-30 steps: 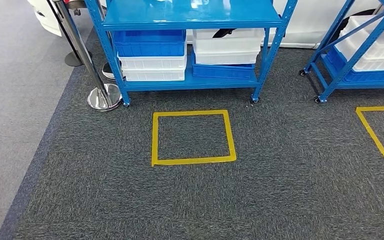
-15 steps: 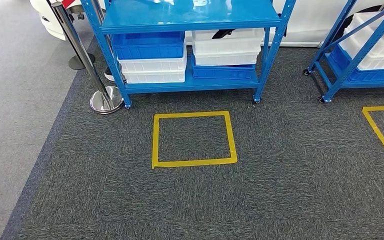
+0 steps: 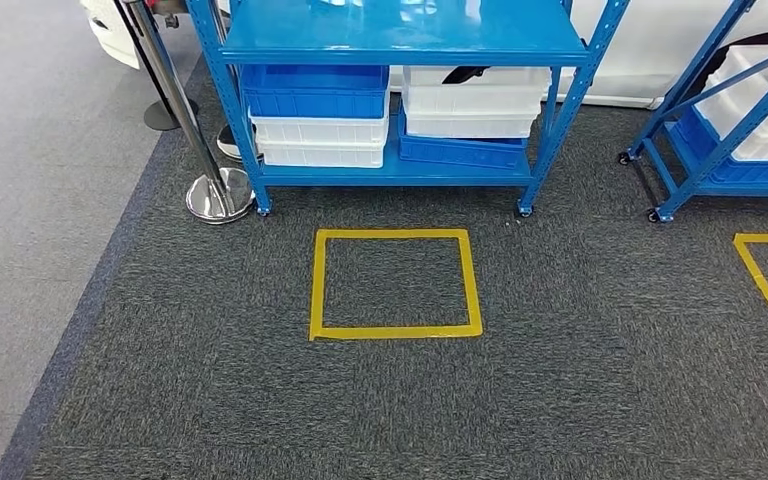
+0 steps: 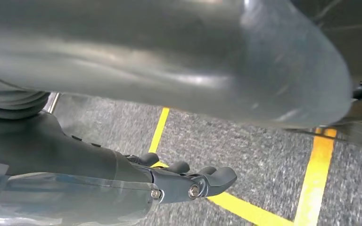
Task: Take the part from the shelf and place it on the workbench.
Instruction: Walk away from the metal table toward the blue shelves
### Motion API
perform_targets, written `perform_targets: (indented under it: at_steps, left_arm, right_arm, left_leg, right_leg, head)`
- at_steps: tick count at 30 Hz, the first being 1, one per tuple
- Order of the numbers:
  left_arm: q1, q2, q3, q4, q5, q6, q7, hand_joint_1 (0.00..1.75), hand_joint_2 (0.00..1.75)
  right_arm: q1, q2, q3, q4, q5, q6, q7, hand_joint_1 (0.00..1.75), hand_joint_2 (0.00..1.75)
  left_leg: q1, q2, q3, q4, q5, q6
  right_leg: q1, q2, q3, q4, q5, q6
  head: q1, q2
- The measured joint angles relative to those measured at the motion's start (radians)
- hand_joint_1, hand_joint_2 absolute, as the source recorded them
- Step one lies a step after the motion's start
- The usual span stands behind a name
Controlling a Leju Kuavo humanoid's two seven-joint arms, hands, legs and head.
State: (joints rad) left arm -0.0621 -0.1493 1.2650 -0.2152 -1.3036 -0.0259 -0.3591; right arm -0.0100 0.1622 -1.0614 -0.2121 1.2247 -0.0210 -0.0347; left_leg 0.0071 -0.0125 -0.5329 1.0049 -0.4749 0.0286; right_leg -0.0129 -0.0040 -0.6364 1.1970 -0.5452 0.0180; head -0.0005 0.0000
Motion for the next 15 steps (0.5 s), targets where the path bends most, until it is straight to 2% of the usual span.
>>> perform_targets:
  at_steps: [1, 2, 3, 6, 8, 9, 11, 12, 13, 14, 15]
  left_arm:
    - [0.0, 0.0, 0.0, 0.0, -0.001, 0.0, 0.0, 0.0, 0.0]
    - [-0.001, -0.001, 0.0, 0.0, -0.002, 0.0, 0.001, 0.0, 0.0]
    - [-0.001, -0.001, 0.0, 0.0, -0.003, 0.0, 0.001, 0.0, 0.0]
    - [-0.002, -0.001, 0.0, 0.0, -0.003, 0.0, 0.001, 0.0, 0.0]
    - [-0.002, 0.0, 0.0, 0.0, -0.004, 0.0, 0.0, 0.0, 0.0]
    - [-0.002, 0.0, 0.0, 0.0, -0.004, 0.0, 0.0, 0.0, 0.0]
    - [0.0, 0.0, 0.0, 0.0, -0.004, 0.0, 0.0, 0.0, 0.0]
    - [0.001, 0.0, 0.0, 0.0, -0.004, 0.0, 0.0, 0.0, 0.0]
    - [0.002, 0.0, 0.0, 0.0, -0.004, 0.0, 0.0, 0.0, 0.0]
    - [0.003, 0.0, 0.0, 0.0, -0.004, 0.0, 0.0, 0.0, 0.0]
    - [0.003, 0.0, 0.0, 0.0, -0.004, 0.0, 0.0, 0.0, 0.0]
  right_arm:
    - [0.001, 0.0, 0.0, 0.0, 0.0, 0.001, 0.0, 0.0, 0.0]
    - [0.001, 0.0, -0.001, 0.0, 0.0, 0.001, 0.0, 0.0, 0.0]
    - [0.001, 0.0, -0.003, 0.0, 0.0, 0.001, 0.0, 0.0, 0.0]
    - [-0.001, 0.002, -0.007, 0.0, 0.0, 0.001, 0.0, 0.0, 0.0]
    - [0.001, 0.004, -0.008, 0.0, 0.0, 0.0, 0.001, 0.0, 0.0]
    - [0.002, 0.005, -0.009, 0.0, 0.0, -0.001, 0.001, 0.0, 0.0]
    - [0.003, 0.005, -0.012, 0.0, 0.0, -0.002, 0.002, 0.0, 0.0]
    - [0.003, 0.005, -0.013, 0.0, 0.0, -0.001, 0.002, 0.0, 0.0]
    - [0.003, 0.005, -0.013, 0.0, 0.0, -0.001, 0.002, 0.0, 0.0]
    - [0.003, 0.006, -0.014, 0.0, 0.0, -0.001, 0.002, 0.0, 0.0]
    - [0.004, 0.006, -0.014, 0.0, 0.0, -0.001, 0.002, 0.0, 0.0]
  left_leg:
    - [-0.001, -0.002, 0.006, 0.001, -0.006, -0.004]
    - [-0.003, -0.003, 0.01, 0.002, -0.013, -0.009]
    - [-0.004, -0.004, 0.011, 0.002, -0.019, -0.015]
    - [-0.005, -0.005, 0.019, 0.0, -0.031, -0.032]
    - [-0.005, -0.001, 0.011, 0.037, -0.054, -0.041]
    - [-0.003, 0.002, -0.011, 0.087, -0.078, -0.045]
    - [0.001, 0.005, -0.088, 0.228, -0.135, -0.053]
    - [0.003, 0.005, -0.123, 0.281, -0.145, -0.055]
    - [0.003, 0.006, -0.144, 0.301, -0.133, -0.056]
    - [0.004, 0.006, -0.145, 0.279, -0.099, -0.056]
    - [0.004, 0.007, -0.128, 0.219, -0.048, -0.054]
  right_leg:
    - [0.002, 0.001, 0.027, -0.068, 0.038, -0.005]
    - [0.004, 0.003, 0.049, -0.123, 0.061, -0.01]
    - [0.007, 0.004, 0.062, -0.155, 0.068, -0.015]
    - [0.006, 0.004, 0.072, -0.172, 0.058, -0.03]
    - [-0.001, 0.002, 0.088, -0.181, 0.055, -0.042]
    - [-0.002, 0.0, 0.096, -0.184, 0.052, -0.047]
    - [-0.001, -0.003, 0.108, -0.184, 0.04, -0.053]
    - [0.0, -0.002, 0.116, -0.184, 0.032, -0.053]
    - [0.0, -0.002, 0.126, -0.184, 0.024, -0.052]
    - [0.0, -0.001, 0.139, -0.184, 0.015, -0.05]
    - [0.0, -0.001, 0.153, -0.184, 0.005, -0.047]
  head:
    - [0.0, 0.0]
    - [0.0, 0.0]
    - [0.0, 0.0]
    - [-0.001, 0.0]
    - [-0.005, 0.0]
    - [-0.008, 0.0]
    - [-0.012, 0.0]
    - [-0.012, 0.0]
    - [-0.012, 0.0]
    - [-0.012, 0.0]
    - [-0.012, 0.0]
